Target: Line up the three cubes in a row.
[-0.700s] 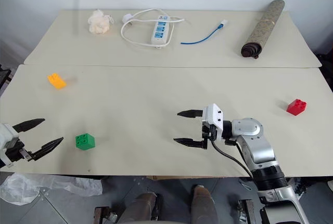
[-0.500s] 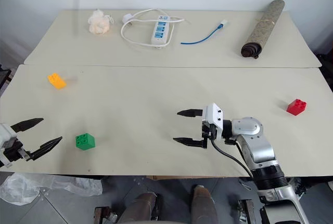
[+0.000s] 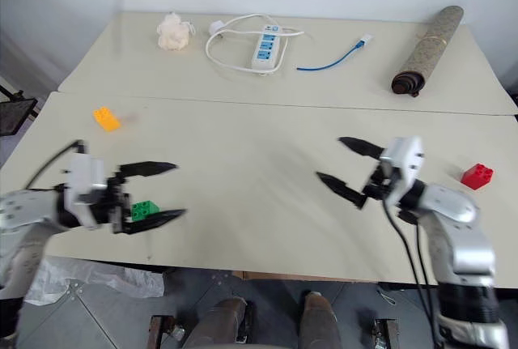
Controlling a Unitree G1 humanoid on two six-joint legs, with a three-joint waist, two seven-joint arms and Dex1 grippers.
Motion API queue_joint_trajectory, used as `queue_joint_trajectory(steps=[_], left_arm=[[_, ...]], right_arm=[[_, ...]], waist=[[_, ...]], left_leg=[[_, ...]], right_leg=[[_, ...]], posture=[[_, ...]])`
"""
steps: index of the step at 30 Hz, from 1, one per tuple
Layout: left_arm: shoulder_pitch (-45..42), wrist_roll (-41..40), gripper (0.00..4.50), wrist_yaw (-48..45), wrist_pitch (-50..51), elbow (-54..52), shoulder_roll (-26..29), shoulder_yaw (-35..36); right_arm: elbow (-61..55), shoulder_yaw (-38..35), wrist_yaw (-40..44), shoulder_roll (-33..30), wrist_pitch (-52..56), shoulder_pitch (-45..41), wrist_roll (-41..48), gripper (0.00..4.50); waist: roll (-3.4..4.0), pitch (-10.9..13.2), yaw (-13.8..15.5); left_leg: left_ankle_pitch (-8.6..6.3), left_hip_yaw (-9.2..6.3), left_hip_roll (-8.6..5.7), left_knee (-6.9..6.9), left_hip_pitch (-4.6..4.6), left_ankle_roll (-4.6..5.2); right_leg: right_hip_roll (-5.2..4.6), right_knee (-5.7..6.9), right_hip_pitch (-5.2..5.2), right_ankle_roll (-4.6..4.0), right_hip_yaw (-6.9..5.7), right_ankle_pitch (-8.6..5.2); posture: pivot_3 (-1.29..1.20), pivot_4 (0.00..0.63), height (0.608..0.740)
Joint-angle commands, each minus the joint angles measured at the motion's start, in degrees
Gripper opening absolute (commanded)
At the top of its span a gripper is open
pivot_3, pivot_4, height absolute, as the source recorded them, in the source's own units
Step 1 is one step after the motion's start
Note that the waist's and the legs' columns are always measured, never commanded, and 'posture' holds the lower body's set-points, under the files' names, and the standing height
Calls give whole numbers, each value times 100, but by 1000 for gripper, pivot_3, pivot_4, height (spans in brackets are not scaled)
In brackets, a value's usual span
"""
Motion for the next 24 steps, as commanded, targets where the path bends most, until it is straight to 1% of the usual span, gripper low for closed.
queue_joint_trajectory(steps=[1,2,3,5,6,7,8,11,13,16,19,21,24], left_arm=[[-291,255,4474,9,106,-54,-235,-593],[-367,297,4474,53,143,-5,-309,-688],[-397,340,4474,55,115,34,-368,-736],[-461,391,4474,67,77,84,-507,-831],[-491,408,4474,65,63,101,-563,-880],[-523,452,4474,50,41,116,-608,-934],[-566,518,4474,32,20,123,-642,-1004],[-644,651,4474,1,-48,163,-709,-1087],[-721,731,4474,52,-140,244,-793,-1086],[-780,776,4474,67,-217,288,-905,-1088],[-800,834,4474,75,-278,299,-985,-1108],[-799,914,4474,67,-349,319,-1028,-1158],[-758,979,4474,90,-391,309,-1075,-1190]], right_arm=[[-346,-1732,-701,-33,-84,976,172,4500],[-285,-2055,-794,34,-167,1268,192,4500],[-218,-2224,-820,83,-237,1511,185,4500],[56,-2409,-756,149,-496,1910,30,4500],[216,-2490,-755,189,-561,2054,11,4500],[418,-2559,-786,228,-719,2161,-63,4500],[684,-2686,-920,306,-832,2239,-105,4500],[1046,-2853,-1238,432,-1003,2276,-84,4500],[877,-2722,-1403,414,-935,2185,-89,4500],[674,-2571,-1697,299,-661,1932,-19,4500],[563,-2487,-1969,151,-264,1650,48,4500],[663,-2386,-2614,-135,596,1061,134,4500],[1029,-2006,-3347,-519,1519,154,-135,4500]], waist=[[6,-3,34],[7,-4,30],[6,-3,27],[3,-3,-13],[2,-3,-30],[1,-3,-55],[1,-2,-74],[2,-2,-95],[8,-5,-142],[9,-6,-164],[10,-7,-150],[10,-6,-139],[10,-7,-138]], left_leg=[[0,5,0,-3,-1,0],[1,6,-1,-3,-1,0],[1,16,0,-2,1,0],[2,36,6,4,5,2],[2,66,12,4,14,1],[3,92,17,5,24,2],[4,116,24,5,35,4],[7,148,27,-5,84,7],[7,162,32,-15,105,7],[8,172,52,-16,112,0],[9,180,60,-17,107,-7],[11,180,65,-22,101,-11],[11,188,60,-17,98,-10]], right_leg=[[2,0,-1,0,1,0],[2,1,-1,1,1,-1],[7,1,-1,2,5,-1],[15,-2,0,9,9,1],[21,-11,5,31,11,1],[26,-20,11,67,20,-2],[30,-23,15,80,34,0],[35,-37,38,87,74,3],[41,-36,48,92,101,6],[65,-36,47,96,172,10],[71,-32,31,95,186,11],[73,-32,23,94,185,10],[70,-31,18,93,192,11]], posture=[[0,150,740],[0,150,740],[0,150,740],[0,150,740],[0,150,740],[0,150,740],[0,150,740],[0,150,740],[0,150,740],[0,150,740],[0,150,740],[0,150,740],[0,150,740]])
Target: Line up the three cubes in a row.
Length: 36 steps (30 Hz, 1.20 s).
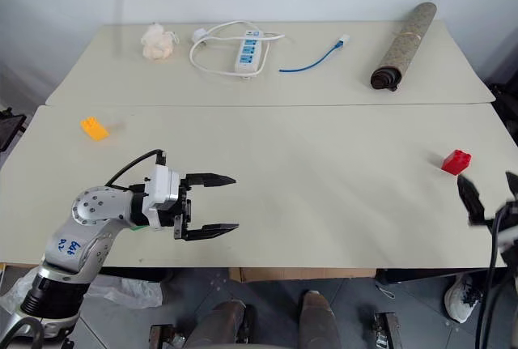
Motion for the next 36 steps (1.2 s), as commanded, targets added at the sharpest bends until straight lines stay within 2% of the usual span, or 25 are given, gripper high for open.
queue_joint_trajectory(steps=[1,7,18,21,28,32,36], left_arm=[[34,93,4474,31,-128,-93,-52,-48],[99,139,4474,95,-110,-203,-15,-49],[309,122,4474,279,-35,-447,125,83],[329,126,4500,293,-29,-470,162,90],[290,132,4500,260,-66,-356,291,230],[304,143,4500,263,-84,-338,301,252],[347,168,4500,293,-78,-369,318,273]], right_arm=[[347,343,-848,-383,971,-865,-219,4500],[1076,923,-1303,-400,1343,-1795,-649,4500],[1278,1130,-1930,-133,1462,-2095,-1021,4500],[1165,1044,-2021,11,1751,-2122,-873,3875],[938,1086,-1927,165,1777,-2103,-834,1467],[841,1310,-1134,79,1439,-2210,-640,1446],[484,1858,543,-162,1185,-2209,-231,1446]], waist=[[-1,0,5],[0,0,48],[0,0,19],[0,0,5],[1,-1,2],[1,0,0],[0,0,-14]], left_leg=[[0,3,0,-1,-3,1],[2,4,14,-14,-12,-3],[-4,16,11,-19,-25,9],[-4,16,12,-19,-24,8],[-4,18,13,-23,-24,8],[-4,22,12,-25,-23,8],[-4,28,17,-30,-20,8]], right_leg=[[0,0,-4,0,1,0],[7,-8,-16,-5,-5,-2],[7,-10,-23,0,-5,1],[7,-10,-24,0,-5,1],[9,-9,-26,0,-3,1],[10,-9,-27,0,-4,1],[14,-9,-28,1,-7,1]], posture=[[0,150,740],[0,150,740],[0,150,740],[0,150,740],[0,150,740],[0,150,740],[0,150,740]])
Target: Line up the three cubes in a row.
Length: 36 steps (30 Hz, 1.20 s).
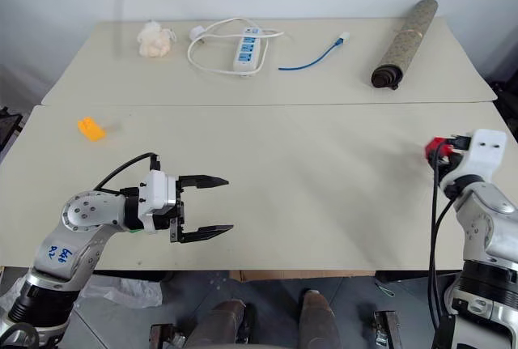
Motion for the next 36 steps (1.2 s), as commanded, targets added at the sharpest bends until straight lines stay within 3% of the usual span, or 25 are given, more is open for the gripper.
queue_joint_trajectory(steps=[1,4,7,13,19,29,33,36], left_arm=[[67,23,4500,39,-43,-90,49,132],[137,16,4500,65,-24,-149,77,174],[177,11,4500,85,-2,-188,113,209],[291,9,4500,95,58,-309,210,304],[559,-32,4500,260,170,-574,296,487],[691,-44,4500,380,236,-681,315,631],[750,-207,4500,270,260,-590,382,813],[936,-622,4500,229,407,-579,442,1406]], right_arm=[[-549,458,1573,-334,-421,-75,399,1446],[-628,1268,3127,-694,-784,-251,404,1446],[-507,2156,4155,-968,-855,-722,161,1446],[-96,3439,5212,-918,-1227,-1621,-532,1446],[173,3993,5282,-575,-1465,-1764,-1041,1446],[348,3918,5222,-381,-1840,-1565,-1189,1446],[429,3854,5312,-419,-2159,-1457,-1186,2854],[473,3563,5511,-350,-2703,-1444,-916,3907]], waist=[[0,0,0],[-1,1,2],[-2,1,8],[-6,3,23],[-8,4,20],[-8,4,12],[-9,4,15],[-9,4,9]], left_leg=[[0,0,2,-1,1,0],[-1,1,3,-3,1,1],[-2,1,2,0,1,1],[-5,-2,7,-1,0,-5],[-10,-17,6,-1,-15,-7],[-11,-20,7,6,-26,-8],[-12,-19,8,5,-25,-9],[-12,-19,7,5,-26,-9]], right_leg=[[1,-1,0,0,-1,0],[2,-4,0,1,-3,0],[0,-12,1,1,-4,1],[-7,-22,-3,1,-5,0],[-10,-28,-4,0,-8,0],[-8,-24,-13,0,-22,0],[-8,-24,-14,0,-23,0],[-8,-24,-14,0,-23,0]], posture=[[0,150,740],[0,150,740],[0,150,740],[0,150,740],[0,150,740],[0,150,740],[0,150,740],[0,150,740]])
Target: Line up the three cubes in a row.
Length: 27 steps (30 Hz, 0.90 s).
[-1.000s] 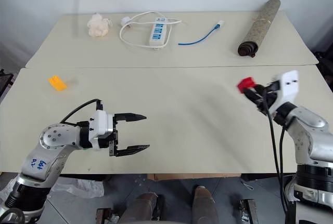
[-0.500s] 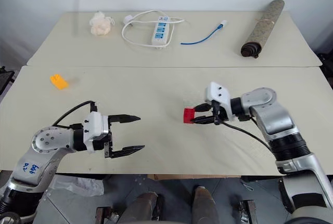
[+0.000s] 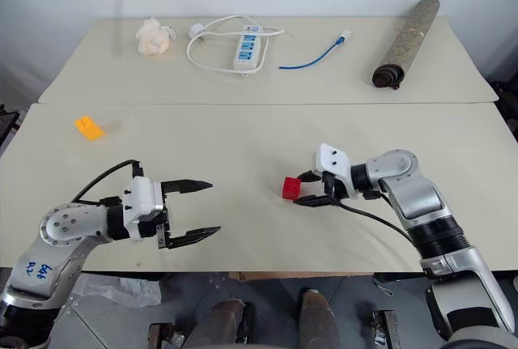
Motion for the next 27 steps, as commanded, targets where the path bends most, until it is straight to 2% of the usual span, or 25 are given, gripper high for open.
queue_joint_trajectory(steps=[1,2,5,7,9,11,14,17,22,27], left_arm=[[222,-518,4500,14,70,-57,108,941],[286,-611,4500,47,82,-30,105,1168],[540,-820,4500,90,22,179,68,1952],[1019,-816,4500,-129,-193,712,101,2758],[1600,-638,4500,-333,-501,1384,112,3378],[2225,-587,4500,-481,-577,2160,112,3944],[2776,-663,4500,-655,-656,2763,98,4384],[3134,-641,4500,-802,-830,3023,25,4516],[3273,-552,4500,-922,-1302,2869,-243,4256],[3034,-604,4500,-885,-1313,2109,-418,3607]], right_arm=[[-72,-677,270,124,-725,-29,553,4252],[-67,-839,324,195,-856,-32,731,4490],[-81,-1177,631,150,-868,96,1117,4490],[59,-1532,999,245,-1446,320,1435,4490],[90,-1716,1296,339,-1587,535,1738,4490],[26,-1634,1632,379,-1582,747,1984,4490],[-150,-1410,1827,514,-1920,898,2186,4490],[-236,-1278,1827,635,-2097,1009,2167,4490],[-76,-1038,1827,502,-2552,1153,2110,4490],[159,-1055,1827,228,-2616,1086,2170,4490]], waist=[[0,0,-14],[0,0,-19],[0,0,-9],[-3,-1,-11],[-3,-1,-21],[-3,-1,-52],[-8,2,-64],[-15,0,-14],[-33,-10,70],[-37,-13,58]], left_leg=[[0,1,1,0,0,0],[0,2,4,-2,0,-1],[-2,4,13,-2,1,-5],[-2,4,13,-1,2,-5],[-5,5,14,-8,6,-5],[-7,15,16,-14,9,-3],[-11,20,19,-14,13,1],[-14,20,18,-1,27,1],[-30,9,18,-2,40,0],[-33,9,24,-2,39,-4]], right_leg=[[0,0,-1,0,0,0],[-1,0,-3,0,-1,0],[0,-1,-3,0,-6,0],[0,-1,-2,-1,-7,0],[0,-10,3,-1,-11,-1],[1,-13,2,-2,-17,-1],[-2,-10,3,-3,-16,-2],[-11,-23,19,-4,-5,-2],[-16,-30,37,-14,17,-6],[-13,-30,35,-17,15,-8]], posture=[[0,150,740],[0,150,740],[0,150,740],[0,150,740],[0,150,740],[0,150,740],[0,150,740],[0,150,740],[0,150,740],[0,150,740]])
